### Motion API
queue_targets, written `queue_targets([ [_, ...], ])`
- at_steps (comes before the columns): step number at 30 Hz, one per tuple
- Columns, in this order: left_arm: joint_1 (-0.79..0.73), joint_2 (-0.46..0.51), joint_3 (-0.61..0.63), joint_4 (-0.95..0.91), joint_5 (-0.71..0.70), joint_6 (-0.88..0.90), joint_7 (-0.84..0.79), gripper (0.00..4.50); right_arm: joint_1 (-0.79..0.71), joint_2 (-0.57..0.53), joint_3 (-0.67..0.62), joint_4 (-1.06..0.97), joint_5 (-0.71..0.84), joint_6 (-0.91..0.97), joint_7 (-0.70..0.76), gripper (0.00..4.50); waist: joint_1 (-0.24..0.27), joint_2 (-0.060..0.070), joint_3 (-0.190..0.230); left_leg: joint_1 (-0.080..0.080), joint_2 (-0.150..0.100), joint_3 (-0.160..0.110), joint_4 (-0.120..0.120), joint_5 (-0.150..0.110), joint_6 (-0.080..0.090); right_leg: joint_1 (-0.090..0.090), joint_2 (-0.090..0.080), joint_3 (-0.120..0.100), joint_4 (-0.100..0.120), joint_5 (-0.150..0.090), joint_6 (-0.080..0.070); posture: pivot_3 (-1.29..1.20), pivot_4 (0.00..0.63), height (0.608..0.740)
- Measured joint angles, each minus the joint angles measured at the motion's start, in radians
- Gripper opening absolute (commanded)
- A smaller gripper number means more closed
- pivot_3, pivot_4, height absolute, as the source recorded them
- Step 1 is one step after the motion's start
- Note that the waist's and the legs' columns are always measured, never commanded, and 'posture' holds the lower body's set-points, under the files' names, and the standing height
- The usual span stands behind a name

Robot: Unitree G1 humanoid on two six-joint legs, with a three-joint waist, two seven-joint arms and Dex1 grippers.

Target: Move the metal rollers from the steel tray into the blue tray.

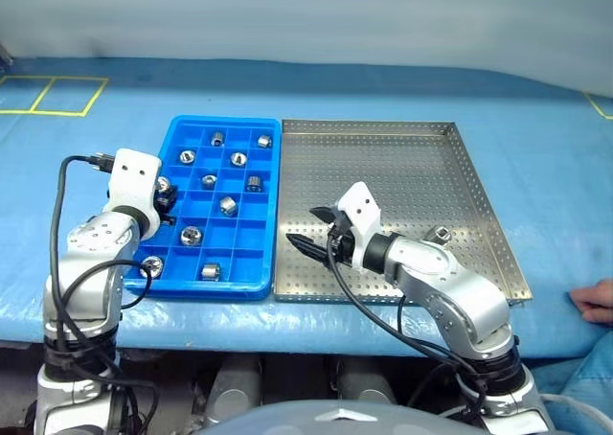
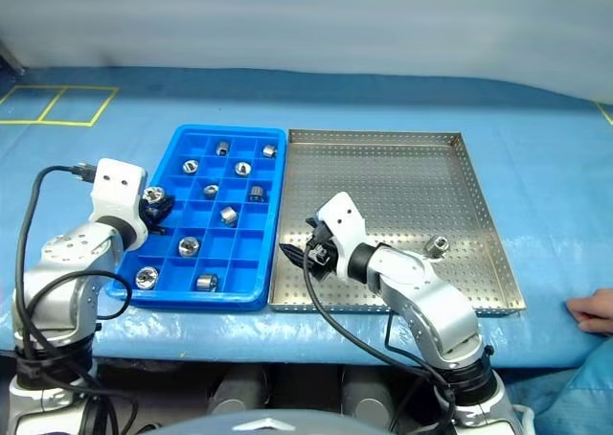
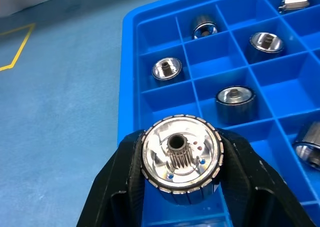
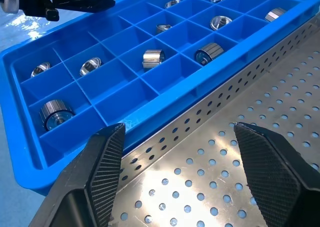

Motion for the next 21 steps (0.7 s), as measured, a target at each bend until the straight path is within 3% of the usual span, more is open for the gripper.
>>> queue_targets([
  [5,0.02,0.002,-0.01,0.013,0.006,-0.012,0.003,1.78,-0.004,0.003,-0.014,0.005,-0.002,0.0,-0.029,3.67,0.0,0.0,0.0,0.0,0.0,0.0,0.0,0.0,0.0,0.0,0.0,0.0,0.0,0.0,-0.001,0.11,0.15,0.74],
  [6,0.025,0.002,-0.012,0.021,0.005,-0.013,-0.001,2.51,-0.004,0.003,-0.015,0.005,-0.002,0.0,-0.036,3.67,0.0,0.0,0.0,0.0,0.0,0.0,0.0,0.0,0.0,0.0,0.0,0.0,0.0,0.0,-0.001,0.1,0.15,0.74],
  [11,0.025,0.002,-0.02,0.036,0.016,-0.025,0.016,4.07,-0.005,0.028,-0.033,0.005,-0.001,-0.003,-0.063,3.67,0.0,0.0,0.0,0.0,0.0,0.0,0.0,0.0,0.0,0.0,0.0,0.0,0.0,0.0,0.0,0.1,0.15,0.74],
  [16,-0.03,-0.086,0.028,0.038,-0.018,-0.084,0.031,4.07,-0.013,0.027,-0.051,0.005,-0.007,-0.003,-0.092,3.67,0.003,0.0,0.0,0.0,0.0,0.0,0.001,0.0,0.0,0.001,0.0,-0.001,0.0,0.0,-0.001,0.08,0.15,0.74],
  [21,-0.054,-0.16,0.002,0.013,-0.14,-0.201,-0.084,4.07,-0.016,-0.06,-0.05,-0.006,-0.091,0.02,-0.156,3.67,0.0,0.0,0.0,-0.001,-0.001,0.0,0.001,0.0,0.0,0.001,-0.002,0.0,-0.001,0.001,-0.001,0.05,0.15,0.74],
])
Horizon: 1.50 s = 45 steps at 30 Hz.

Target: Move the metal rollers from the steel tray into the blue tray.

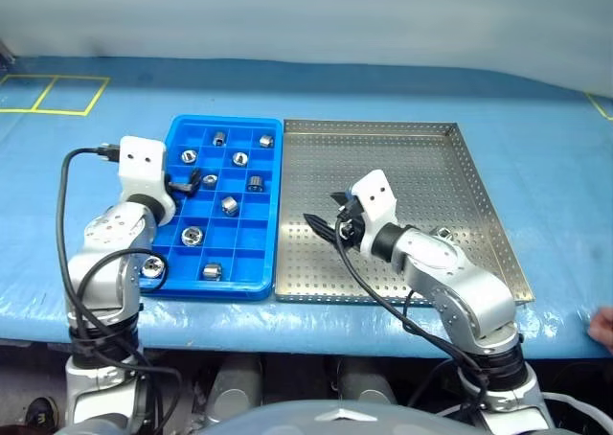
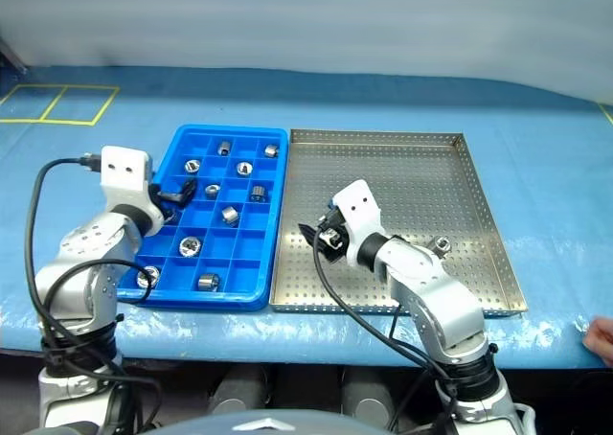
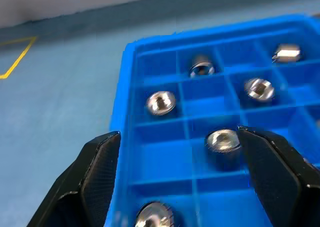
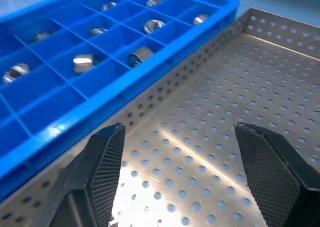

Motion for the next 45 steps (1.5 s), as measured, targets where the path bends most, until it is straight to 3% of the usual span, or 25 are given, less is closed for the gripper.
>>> queue_targets([
  [3,0.027,0.05,-0.182,-0.018,-0.026,-0.085,-0.146,4.07,0.02,-0.07,-0.044,0.0,-0.043,0.057,-0.039,3.67,0.0,0.0,0.0,0.0,0.0,0.0,-0.001,0.0,0.0,0.0,0.0,0.001,0.0,0.0,0.0,0.03,0.15,0.74],
  [7,0.047,0.107,-0.43,-0.007,-0.002,-0.16,-0.269,4.07,0.065,-0.07,-0.171,0.051,-0.078,0.126,-0.105,3.67,-0.012,0.0,0.0,0.0,0.0,0.001,-0.001,0.0,0.001,-0.001,0.001,0.001,0.0,0.0,0.0,-0.02,0.15,0.74],
  [13,-0.004,0.074,-0.491,0.104,0.043,-0.256,-0.288,4.07,0.099,-0.008,-0.297,0.083,-0.091,0.148,-0.164,3.67,-0.037,0.001,-0.001,0.001,0.001,0.001,0.0,0.001,0.002,0.0,0.002,0.002,0.001,-0.003,0.004,-0.06,0.15,0.74],
  [24,-0.009,0.048,-0.5,0.154,0.073,-0.295,-0.286,4.07,0.1,0.095,-0.384,0.178,-0.096,0.129,-0.214,3.67,-0.059,0.002,-0.001,0.001,0.001,0.002,0.0,0.001,0.002,0.0,0.001,0.003,0.001,-0.002,0.005,-0.06,0.15,0.74],
  [30,-0.008,0.05,-0.5,0.163,0.093,-0.295,-0.284,4.09,0.101,0.098,-0.378,0.188,-0.095,0.128,-0.21,1.84,-0.059,0.002,-0.001,0.001,0.001,0.002,0.0,0.001,0.002,0.0,0.002,0.003,0.001,-0.002,0.005,-0.06,0.15,0.74],
  [31,-0.008,0.05,-0.5,0.163,0.094,-0.295,-0.285,4.09,0.099,0.098,-0.377,0.188,-0.096,0.126,-0.211,1.74,-0.059,0.002,-0.001,0.001,0.001,0.002,0.0,0.001,0.002,0.0,0.002,0.003,0.001,-0.002,0.005,-0.06,0.15,0.74],
  [40,-0.006,0.049,-0.428,0.161,0.092,-0.295,-0.254,4.09,0.061,0.101,-0.294,0.111,-0.084,0.13,-0.182,1.74,-0.068,0.002,0.0,0.001,0.001,0.002,0.0,0.001,0.002,-0.001,0.002,0.003,0.002,-0.002,0.005,-0.05,0.15,0.74],
  [45,-0.011,0.227,-0.226,0.123,0.098,-0.266,-0.244,4.09,-0.059,0.195,-0.06,0.059,-0.063,0.054,-0.124,1.74,-0.082,0.003,0.0,0.002,0.006,0.001,-0.002,0.001,0.002,-0.003,0.008,0.002,0.004,-0.002,0.001,0.0,0.15,0.74],
])
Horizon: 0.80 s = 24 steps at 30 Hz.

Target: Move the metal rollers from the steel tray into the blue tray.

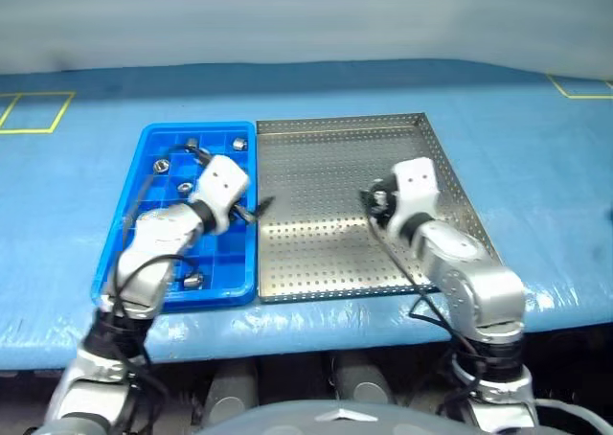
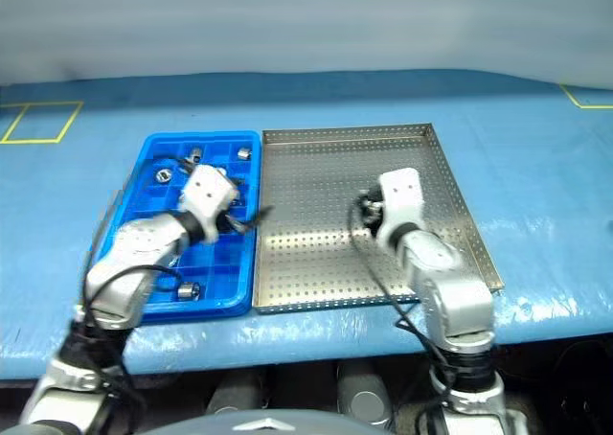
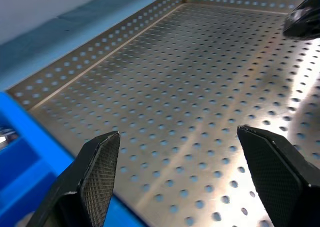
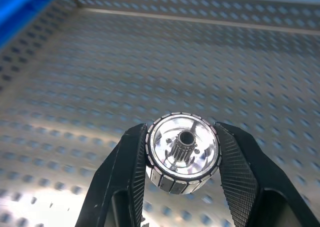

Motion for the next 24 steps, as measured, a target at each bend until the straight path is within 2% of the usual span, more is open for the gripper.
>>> queue_targets([
  [3,0.037,0.123,0.101,-0.042,-0.008,0.05,-0.03,4.09,-0.082,0.076,0.161,0.038,0.074,-0.032,0.121,1.74,0.005,0.0,0.0,-0.001,0.0,0.0,-0.001,0.0,0.0,0.0,-0.001,0.0,-0.002,0.0,0.0,0.03,0.15,0.74],
  [5,0.066,0.156,0.131,-0.06,-0.023,0.075,-0.053,4.09,-0.119,0.086,0.226,0.056,0.102,-0.039,0.184,1.74,0.013,0.0,0.0,-0.002,-0.001,0.0,-0.001,0.0,0.0,0.0,-0.003,0.0,-0.003,0.002,-0.003,0.05,0.15,0.74],
  [8,0.128,0.164,0.224,-0.067,-0.092,0.129,-0.087,4.09,-0.198,0.081,0.347,0.113,0.134,-0.072,0.316,1.74,0.034,-0.002,0.001,-0.003,-0.003,0.0,-0.001,0.0,0.0,0.0,-0.006,-0.002,-0.004,0.002,-0.003,0.07,0.15,0.74],
  [11,0.163,0.154,0.285,-0.095,-0.161,0.166,-0.098,4.09,-0.245,0.09,0.416,0.189,0.135,-0.103,0.382,1.74,0.049,-0.003,0.001,-0.003,-0.003,-0.001,0.0,0.0,-0.001,0.0,-0.006,-0.003,-0.004,0.002,-0.004,0.09,0.15,0.74],
  [17,0.268,0.11,0.288,-0.159,-0.235,0.206,-0.097,4.09,-0.272,0.111,0.446,0.415,0.052,-0.167,0.361,1.74,0.066,-0.003,0.001,-0.002,-0.003,-0.001,0.0,0.001,-0.002,0.0,-0.005,-0.003,-0.002,0.002,-0.004,0.1,0.15,0.74],
  [24,0.272,0.092,0.243,-0.186,-0.243,0.222,-0.053,4.09,-0.285,0.107,0.422,0.448,0.005,-0.189,0.342,1.74,0.069,-0.003,0.001,-0.002,-0.003,-0.001,-0.001,0.002,-0.003,0.0,-0.005,-0.003,-0.002,0.003,-0.004,0.09,0.15,0.74],
])
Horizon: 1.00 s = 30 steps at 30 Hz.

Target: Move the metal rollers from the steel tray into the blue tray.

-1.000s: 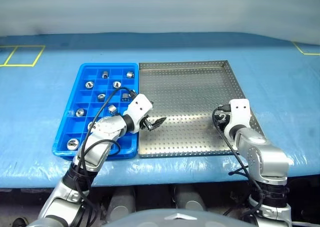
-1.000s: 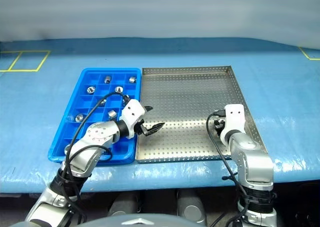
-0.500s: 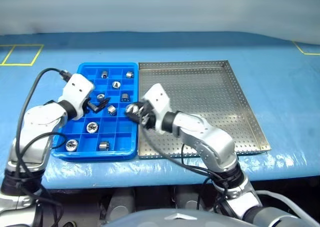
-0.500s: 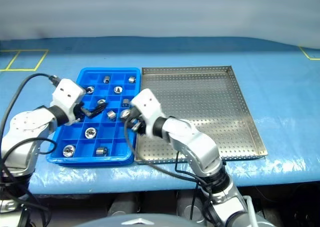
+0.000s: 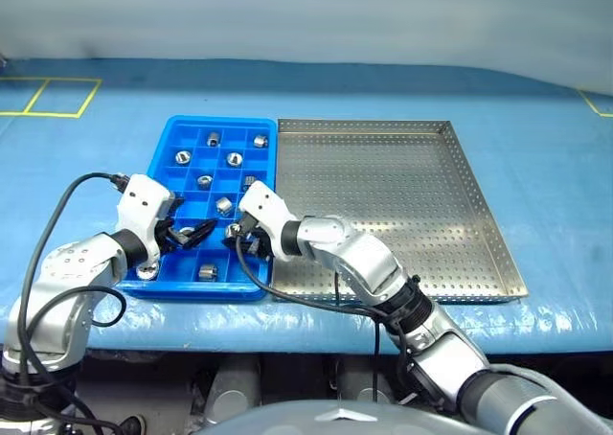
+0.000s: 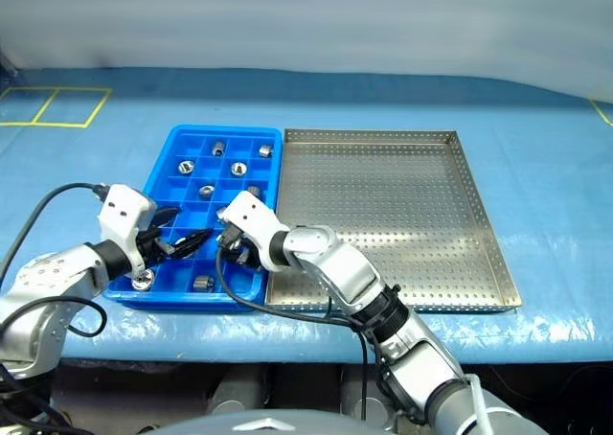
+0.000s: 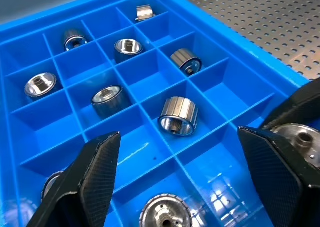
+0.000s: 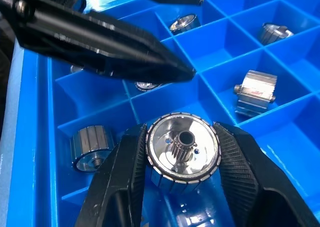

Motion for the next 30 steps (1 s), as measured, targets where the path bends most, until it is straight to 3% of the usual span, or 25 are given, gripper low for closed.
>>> queue_targets([
  [5,-0.027,0.004,-0.025,0.002,0.001,0.003,0.011,4.09,0.0,-0.008,-0.013,-0.004,-0.009,0.006,0.003,1.74,0.0,0.0,0.0,0.0,0.0,0.0,0.0,0.0,0.0,0.0,0.0,0.0,0.0,0.0,0.0,0.07,0.15,0.74],
  [10,-0.059,0.004,-0.057,0.009,0.005,0.004,0.017,4.09,0.01,-0.023,0.0,-0.02,-0.022,0.0,0.009,3.35,-0.004,0.0,0.0,0.0,0.0,0.0,0.0,0.0,0.0,0.0,0.0,0.0,0.0,0.0,0.0,0.05,0.15,0.74],
  [17,-0.101,-0.017,-0.088,0.027,0.009,-0.017,0.033,4.09,0.072,-0.005,-0.088,-0.144,-0.023,-0.012,-0.067,3.35,-0.006,0.0,0.0,0.0,0.0,0.0,0.0,0.0,0.0,0.0,0.0,0.0,0.0,0.0,0.0,0.03,0.15,0.74],
  [20,-0.11,-0.068,-0.124,0.04,0.016,-0.045,0.054,4.09,0.102,-0.028,-0.169,-0.256,-0.026,-0.042,-0.106,3.35,-0.005,0.0,0.0,-0.001,-0.001,0.0,0.0,0.0,0.0,0.0,-0.001,0.0,-0.002,0.0,0.001,0.03,0.15,0.74],
  [22,-0.114,-0.14,-0.169,0.056,0.04,-0.127,0.074,4.09,0.131,-0.08,-0.233,-0.331,-0.039,-0.057,-0.13,3.35,0.001,-0.001,0.0,-0.001,-0.001,0.0,0.0,0.0,0.0,0.001,-0.001,0.0,-0.002,0.001,0.001,0.02,0.15,0.74],
  [24,-0.131,-0.202,-0.207,0.081,0.05,-0.218,0.075,4.09,0.192,-0.205,-0.276,-0.376,-0.052,-0.022,-0.124,3.35,0.011,-0.001,-0.001,-0.001,-0.003,0.0,0.001,0.0,0.0,0.002,-0.003,0.0,-0.003,0.001,0.001,0.0,0.15,0.74],
  [28,-0.16,-0.219,-0.245,0.138,0.092,-0.288,0.081,4.09,0.361,-0.346,-0.384,-0.352,-0.073,-0.02,-0.116,3.35,-0.001,0.0,0.0,-0.001,-0.002,0.001,0.0,0.0,0.001,0.001,-0.002,0.001,-0.002,0.001,0.001,-0.02,0.15,0.74],
  [30,-0.177,-0.229,-0.264,0.176,0.115,-0.315,0.089,4.09,0.425,-0.379,-0.431,-0.335,-0.082,-0.129,-0.101,3.35,-0.017,0.0,0.0,0.0,-0.002,0.001,0.001,0.0,0.001,0.001,-0.001,0.002,-0.002,-0.001,0.003,-0.02,0.15,0.74],
])
